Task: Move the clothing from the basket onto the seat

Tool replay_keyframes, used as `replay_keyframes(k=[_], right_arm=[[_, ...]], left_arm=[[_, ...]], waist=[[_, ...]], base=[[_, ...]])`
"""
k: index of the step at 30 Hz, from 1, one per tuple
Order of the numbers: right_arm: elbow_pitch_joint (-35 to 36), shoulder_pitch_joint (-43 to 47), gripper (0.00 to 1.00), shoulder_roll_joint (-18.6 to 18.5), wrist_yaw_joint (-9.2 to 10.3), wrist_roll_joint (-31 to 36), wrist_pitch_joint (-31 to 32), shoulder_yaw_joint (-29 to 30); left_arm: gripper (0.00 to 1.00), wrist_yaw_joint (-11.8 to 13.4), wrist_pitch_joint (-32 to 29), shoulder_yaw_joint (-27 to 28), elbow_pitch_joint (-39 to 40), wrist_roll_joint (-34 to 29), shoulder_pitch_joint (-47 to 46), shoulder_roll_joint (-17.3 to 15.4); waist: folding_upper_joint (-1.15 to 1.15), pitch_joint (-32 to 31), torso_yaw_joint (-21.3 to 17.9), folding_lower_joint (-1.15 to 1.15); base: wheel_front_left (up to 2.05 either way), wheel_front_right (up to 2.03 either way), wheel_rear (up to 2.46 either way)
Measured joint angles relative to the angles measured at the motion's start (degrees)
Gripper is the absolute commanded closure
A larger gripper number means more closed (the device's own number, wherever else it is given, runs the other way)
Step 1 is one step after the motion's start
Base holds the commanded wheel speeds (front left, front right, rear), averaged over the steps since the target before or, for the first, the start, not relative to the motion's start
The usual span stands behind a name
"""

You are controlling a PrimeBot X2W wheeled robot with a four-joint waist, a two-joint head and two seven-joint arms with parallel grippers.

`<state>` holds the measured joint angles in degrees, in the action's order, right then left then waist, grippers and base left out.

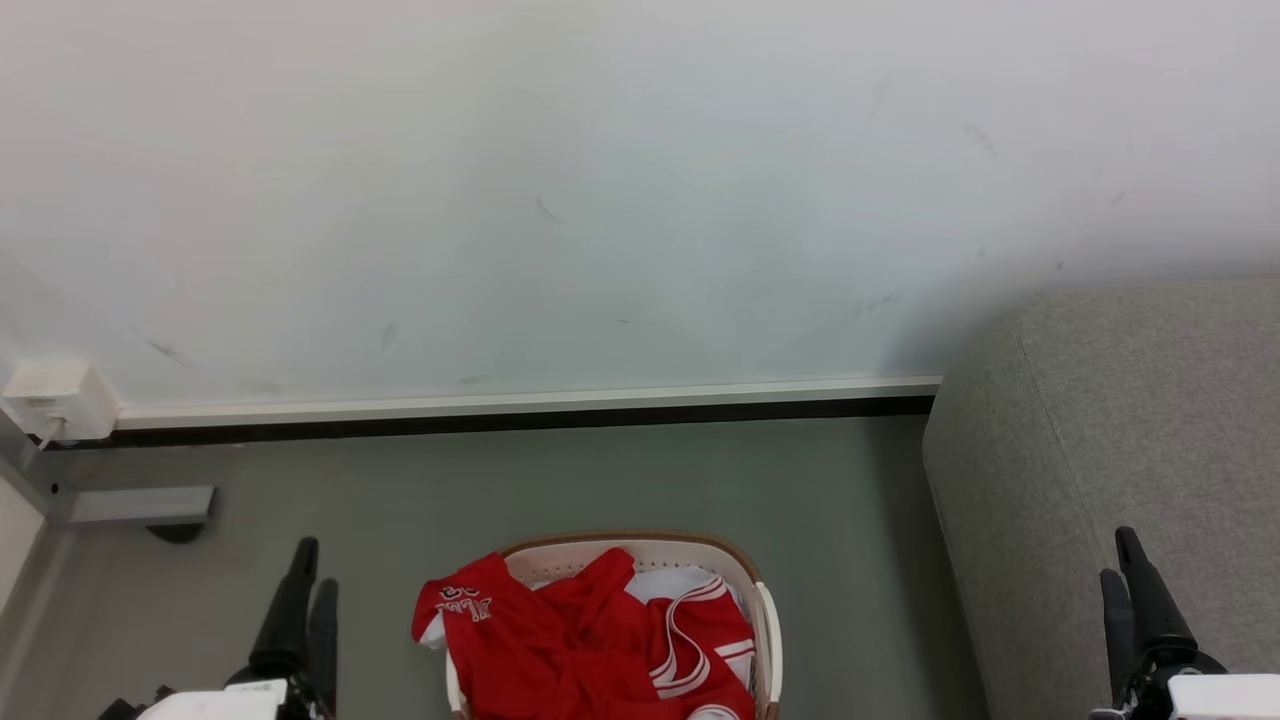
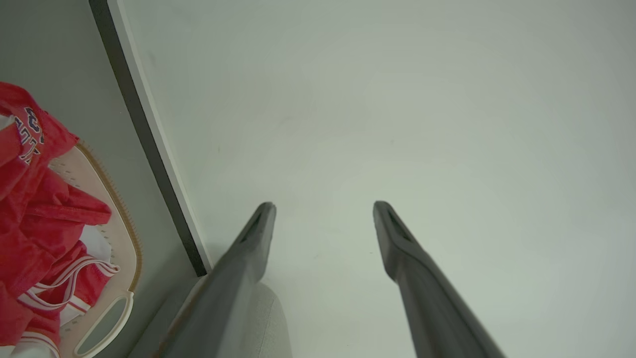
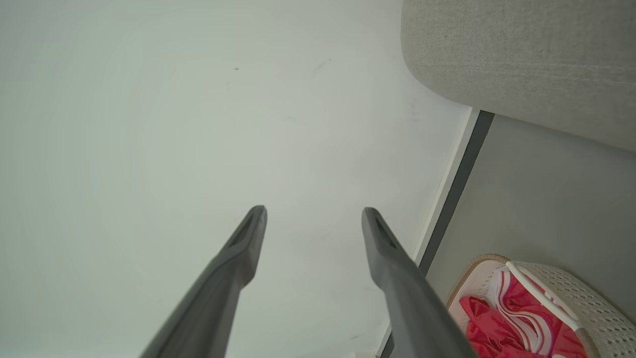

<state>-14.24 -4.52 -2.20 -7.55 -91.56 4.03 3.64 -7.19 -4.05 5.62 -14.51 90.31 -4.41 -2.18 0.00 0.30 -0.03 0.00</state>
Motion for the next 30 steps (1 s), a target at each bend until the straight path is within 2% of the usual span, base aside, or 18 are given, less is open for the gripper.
replay_keyframes(k=[3, 14, 30], right_arm=[[0.8, 0.0, 0.00, 0.0, 0.00, 1.9, -0.7, -0.8], [3.1, -0.2, 0.00, -0.2, 0.00, 11.5, -3.6, -3.1], [4.5, -0.9, 0.00, -2.1, 0.00, 32.5, -6.9, -7.2]], left_arm=[[0.00, 0.0, 1.0, 0.0, 0.8, -2.0, 0.0, 0.0], [0.00, 0.2, 3.4, -0.2, 2.8, -15.5, 0.0, 0.0], [0.00, 2.2, 6.9, -2.1, 4.7, -35.6, 0.4, -0.1]], waist=[[0.00, 0.0, -0.1, 0.00], [0.00, -0.1, -0.3, 0.00], [0.00, -0.6, -0.3, 0.00]], base=[[0.00, 0.00, 0.00], [0.00, 0.00, 0.00], [0.00, 0.00, 0.00]])
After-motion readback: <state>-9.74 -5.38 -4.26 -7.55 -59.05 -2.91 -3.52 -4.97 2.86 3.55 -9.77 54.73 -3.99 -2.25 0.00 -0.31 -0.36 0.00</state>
